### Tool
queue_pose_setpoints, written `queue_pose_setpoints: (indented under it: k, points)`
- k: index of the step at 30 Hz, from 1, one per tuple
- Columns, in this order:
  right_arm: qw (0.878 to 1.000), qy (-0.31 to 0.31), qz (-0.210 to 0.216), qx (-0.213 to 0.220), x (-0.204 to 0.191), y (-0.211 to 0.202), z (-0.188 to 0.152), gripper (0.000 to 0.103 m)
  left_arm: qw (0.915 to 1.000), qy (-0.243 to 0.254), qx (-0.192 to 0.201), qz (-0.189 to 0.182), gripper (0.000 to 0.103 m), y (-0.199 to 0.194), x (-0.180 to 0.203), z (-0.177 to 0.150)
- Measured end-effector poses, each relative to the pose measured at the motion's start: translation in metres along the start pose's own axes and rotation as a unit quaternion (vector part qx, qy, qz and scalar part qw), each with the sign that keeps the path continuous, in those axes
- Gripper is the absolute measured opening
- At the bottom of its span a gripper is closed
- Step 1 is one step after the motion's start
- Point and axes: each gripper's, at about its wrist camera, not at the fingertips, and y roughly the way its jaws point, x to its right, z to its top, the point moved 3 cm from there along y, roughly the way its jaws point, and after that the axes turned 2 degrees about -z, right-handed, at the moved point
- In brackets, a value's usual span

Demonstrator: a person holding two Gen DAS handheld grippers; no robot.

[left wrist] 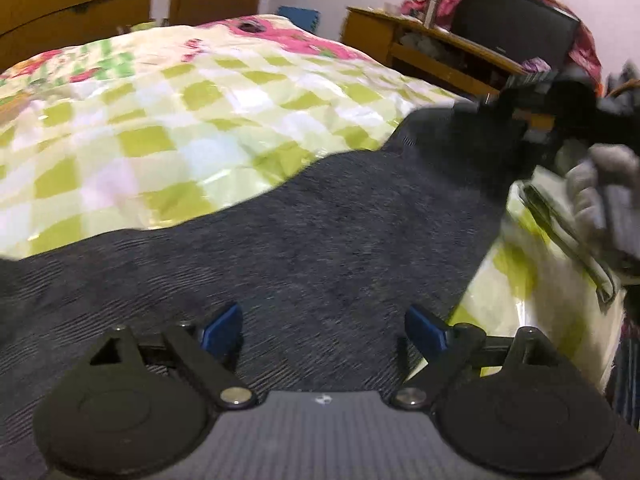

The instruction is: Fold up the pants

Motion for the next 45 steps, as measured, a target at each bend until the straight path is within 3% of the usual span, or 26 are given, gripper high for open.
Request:
queue_pose_setpoints:
  k: [2, 5, 9, 11, 15, 17, 20, 22, 24, 29, 32, 33, 34, 35, 37, 38, 41, 43, 44, 45]
  points:
    - [0.998, -0.039, 0.05, -0.03, -0.046, 0.006, -0.014, 0.009, 0.9997, -0.016, 0.012, 0.011, 0.101, -0.019, -0.015, -0.006]
    - [0.983, -0.121, 0.108, -0.089, -0.123, 0.023, -0.062, 0.009, 0.9982, -0.038, 0.027, 0.039, 0.101, -0.054, -0.042, -0.019]
    - [0.94, -0.248, 0.173, -0.158, -0.217, 0.047, -0.156, 0.008, 0.9927, -0.078, 0.05, 0.076, 0.101, -0.11, -0.082, -0.046]
    - [0.913, -0.301, 0.185, -0.204, -0.25, 0.064, -0.213, 0.008, 0.9891, -0.099, 0.054, 0.095, 0.101, -0.132, -0.102, -0.061]
    - [0.819, -0.494, 0.167, -0.238, -0.29, 0.08, -0.328, 0.009, 0.9813, -0.136, 0.058, 0.123, 0.101, -0.168, -0.134, -0.091]
    - [0.784, -0.557, 0.144, -0.231, -0.287, 0.072, -0.373, 0.009, 0.978, -0.152, 0.058, 0.131, 0.101, -0.181, -0.145, -0.107]
    - [0.756, -0.605, 0.119, -0.218, -0.282, 0.07, -0.4, 0.012, 0.9741, -0.173, 0.061, 0.132, 0.101, -0.193, -0.158, -0.127]
    - [0.751, -0.617, 0.112, -0.209, -0.279, 0.068, -0.405, 0.012, 0.9721, -0.185, 0.066, 0.128, 0.101, -0.195, -0.163, -0.134]
    - [0.759, -0.612, 0.097, -0.2, -0.28, 0.067, -0.401, 0.012, 0.9712, -0.192, 0.072, 0.122, 0.101, -0.195, -0.168, -0.139]
    - [0.807, -0.544, 0.08, -0.217, -0.289, 0.076, -0.37, 0.025, 0.9687, -0.203, 0.093, 0.108, 0.101, -0.201, -0.175, -0.141]
    - [0.853, -0.464, 0.09, -0.224, -0.295, 0.077, -0.349, 0.038, 0.9657, -0.213, 0.103, 0.107, 0.101, -0.207, -0.184, -0.147]
    - [0.863, -0.446, 0.093, -0.219, -0.298, 0.076, -0.344, 0.032, 0.9645, -0.217, 0.105, 0.107, 0.101, -0.211, -0.186, -0.15]
    - [0.862, -0.455, 0.093, -0.205, -0.305, 0.073, -0.345, 0.025, 0.9632, -0.222, 0.107, 0.107, 0.101, -0.214, -0.187, -0.154]
    - [0.844, -0.497, 0.089, -0.179, -0.316, 0.067, -0.352, 0.011, 0.9622, -0.226, 0.108, 0.107, 0.101, -0.217, -0.19, -0.157]
    - [0.771, -0.618, 0.095, -0.12, -0.335, 0.051, -0.386, 0.01, 0.9608, -0.231, 0.11, 0.107, 0.101, -0.222, -0.193, -0.163]
    - [0.742, -0.652, 0.112, -0.109, -0.341, 0.046, -0.403, 0.01, 0.9604, -0.232, 0.111, 0.108, 0.101, -0.224, -0.195, -0.166]
    - [0.681, -0.703, 0.168, -0.117, -0.356, 0.039, -0.453, 0.008, 0.9602, -0.231, 0.108, 0.113, 0.101, -0.229, -0.197, -0.173]
    - [0.605, -0.765, 0.174, -0.135, -0.356, 0.043, -0.494, 0.008, 0.9592, -0.235, 0.104, 0.117, 0.101, -0.234, -0.197, -0.18]
    - [0.585, -0.78, 0.177, -0.136, -0.352, 0.044, -0.507, 0.008, 0.9583, -0.238, 0.104, 0.119, 0.101, -0.236, -0.198, -0.182]
    - [0.574, -0.785, 0.181, -0.144, -0.347, 0.045, -0.516, 0.014, 0.9577, -0.239, 0.1, 0.125, 0.101, -0.238, -0.197, -0.185]
